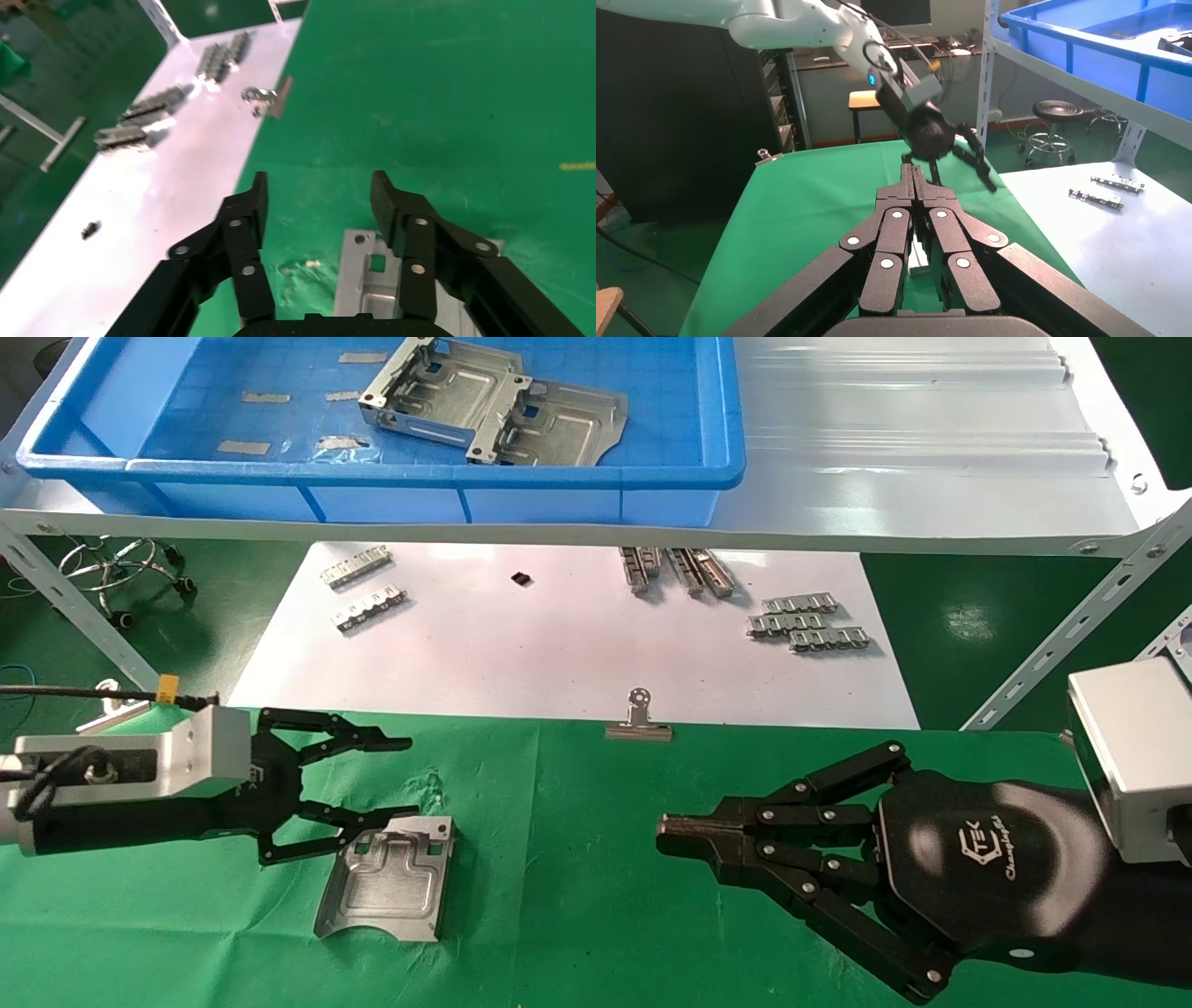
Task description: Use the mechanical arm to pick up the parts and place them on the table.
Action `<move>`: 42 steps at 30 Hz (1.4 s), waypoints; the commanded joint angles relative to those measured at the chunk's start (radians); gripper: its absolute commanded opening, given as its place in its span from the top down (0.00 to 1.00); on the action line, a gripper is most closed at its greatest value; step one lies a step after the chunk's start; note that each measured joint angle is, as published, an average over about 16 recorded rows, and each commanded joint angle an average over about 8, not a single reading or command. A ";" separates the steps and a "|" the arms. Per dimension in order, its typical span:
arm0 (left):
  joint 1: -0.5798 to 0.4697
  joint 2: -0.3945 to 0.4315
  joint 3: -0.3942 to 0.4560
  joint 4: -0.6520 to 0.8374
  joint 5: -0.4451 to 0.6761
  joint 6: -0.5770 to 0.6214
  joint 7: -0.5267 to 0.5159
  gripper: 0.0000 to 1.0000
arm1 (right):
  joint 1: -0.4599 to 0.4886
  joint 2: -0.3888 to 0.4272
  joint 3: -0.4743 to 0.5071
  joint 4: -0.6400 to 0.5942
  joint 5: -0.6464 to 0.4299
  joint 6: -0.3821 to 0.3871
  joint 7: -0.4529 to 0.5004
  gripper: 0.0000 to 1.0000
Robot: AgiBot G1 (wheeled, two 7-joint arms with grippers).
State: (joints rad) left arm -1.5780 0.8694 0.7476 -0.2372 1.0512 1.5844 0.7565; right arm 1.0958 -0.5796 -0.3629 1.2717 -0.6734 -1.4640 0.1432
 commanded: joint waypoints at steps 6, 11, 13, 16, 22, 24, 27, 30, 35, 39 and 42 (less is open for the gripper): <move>0.037 -0.021 -0.041 -0.081 -0.031 0.001 -0.115 0.00 | 0.000 0.000 0.000 0.000 0.000 0.000 0.000 0.00; 0.081 -0.044 -0.082 -0.173 -0.059 -0.008 -0.194 0.00 | 0.000 0.000 0.000 0.000 0.000 0.000 0.000 0.00; 0.099 -0.053 -0.098 -0.209 -0.070 -0.011 -0.225 0.00 | 0.000 0.000 0.000 0.000 0.000 0.000 0.000 0.00; 0.125 -0.066 -0.122 -0.264 -0.086 -0.016 -0.272 0.00 | 0.000 0.000 0.000 0.000 0.000 0.000 0.000 0.00; 0.178 -0.093 -0.170 -0.373 -0.119 -0.026 -0.366 0.00 | 0.000 0.000 0.000 0.000 0.000 0.000 0.000 0.00; 0.196 -0.102 -0.186 -0.409 -0.130 -0.030 -0.397 0.00 | 0.000 0.000 0.000 0.000 0.000 0.000 0.000 0.00; 0.222 -0.115 -0.211 -0.465 -0.146 -0.035 -0.444 0.00 | 0.000 0.000 0.000 0.000 0.000 0.000 0.000 0.00; 0.249 -0.129 -0.235 -0.520 -0.163 -0.040 -0.492 0.00 | 0.000 0.000 0.000 0.000 0.000 0.000 0.000 0.00; 0.293 -0.151 -0.275 -0.611 -0.190 -0.048 -0.570 0.00 | 0.000 0.000 0.000 0.000 0.000 0.000 0.000 0.00; 0.328 -0.169 -0.307 -0.684 -0.212 -0.055 -0.632 0.00 | 0.000 0.000 -0.001 0.000 0.000 0.000 0.000 0.00; 0.355 -0.183 -0.332 -0.739 -0.228 -0.060 -0.680 0.00 | 0.000 0.000 -0.001 0.000 0.000 0.000 0.000 0.00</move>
State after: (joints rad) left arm -1.2232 0.6867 0.4157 -0.9762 0.8228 1.5241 0.0767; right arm 1.0959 -0.5794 -0.3635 1.2717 -0.6731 -1.4638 0.1429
